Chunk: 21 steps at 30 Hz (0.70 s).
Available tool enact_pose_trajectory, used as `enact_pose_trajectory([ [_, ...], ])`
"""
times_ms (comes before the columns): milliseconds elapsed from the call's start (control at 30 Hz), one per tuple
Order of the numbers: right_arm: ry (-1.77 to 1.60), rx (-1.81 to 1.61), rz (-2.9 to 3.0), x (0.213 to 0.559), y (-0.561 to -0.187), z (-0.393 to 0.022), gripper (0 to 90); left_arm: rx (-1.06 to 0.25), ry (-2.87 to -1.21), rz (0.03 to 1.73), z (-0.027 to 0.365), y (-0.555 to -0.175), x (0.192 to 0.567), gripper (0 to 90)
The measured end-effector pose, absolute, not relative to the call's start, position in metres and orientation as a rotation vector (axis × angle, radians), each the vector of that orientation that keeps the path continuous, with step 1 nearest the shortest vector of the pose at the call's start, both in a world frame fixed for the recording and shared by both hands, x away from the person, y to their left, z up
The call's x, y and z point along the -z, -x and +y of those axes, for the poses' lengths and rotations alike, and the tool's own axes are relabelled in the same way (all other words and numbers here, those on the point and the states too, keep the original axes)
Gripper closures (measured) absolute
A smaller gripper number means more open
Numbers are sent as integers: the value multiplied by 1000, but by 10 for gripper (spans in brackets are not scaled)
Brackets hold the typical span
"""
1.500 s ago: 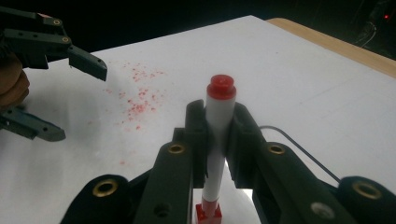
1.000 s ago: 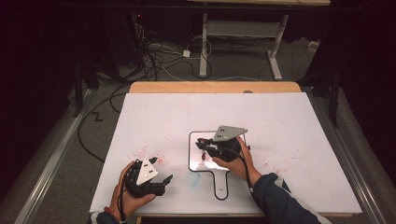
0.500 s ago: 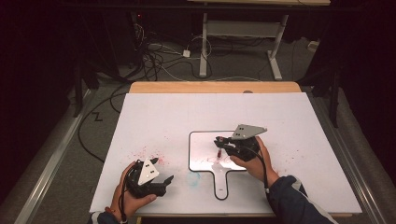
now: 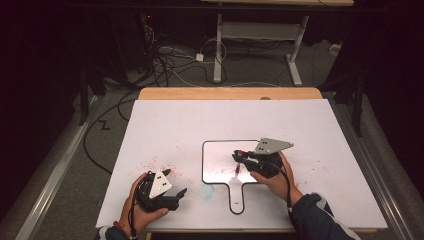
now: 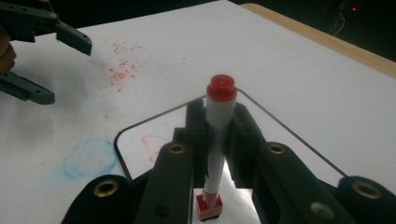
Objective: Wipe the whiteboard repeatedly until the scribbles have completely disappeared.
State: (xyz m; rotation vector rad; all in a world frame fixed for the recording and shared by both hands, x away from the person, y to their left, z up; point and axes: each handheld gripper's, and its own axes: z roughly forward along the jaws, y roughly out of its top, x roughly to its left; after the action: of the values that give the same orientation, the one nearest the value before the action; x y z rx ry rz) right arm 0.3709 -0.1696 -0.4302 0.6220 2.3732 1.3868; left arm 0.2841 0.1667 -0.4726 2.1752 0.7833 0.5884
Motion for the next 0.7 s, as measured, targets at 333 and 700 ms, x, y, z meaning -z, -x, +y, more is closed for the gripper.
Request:
enact_pose_trajectory([
  [333,-655,-1267,2344,424,-371,-195,814,-590,-2165,783,168,-283,472,197],
  [700,-677,-1226,2317,423,-364,-212,813,-587,-2171,771,166,-283,471,197],
])
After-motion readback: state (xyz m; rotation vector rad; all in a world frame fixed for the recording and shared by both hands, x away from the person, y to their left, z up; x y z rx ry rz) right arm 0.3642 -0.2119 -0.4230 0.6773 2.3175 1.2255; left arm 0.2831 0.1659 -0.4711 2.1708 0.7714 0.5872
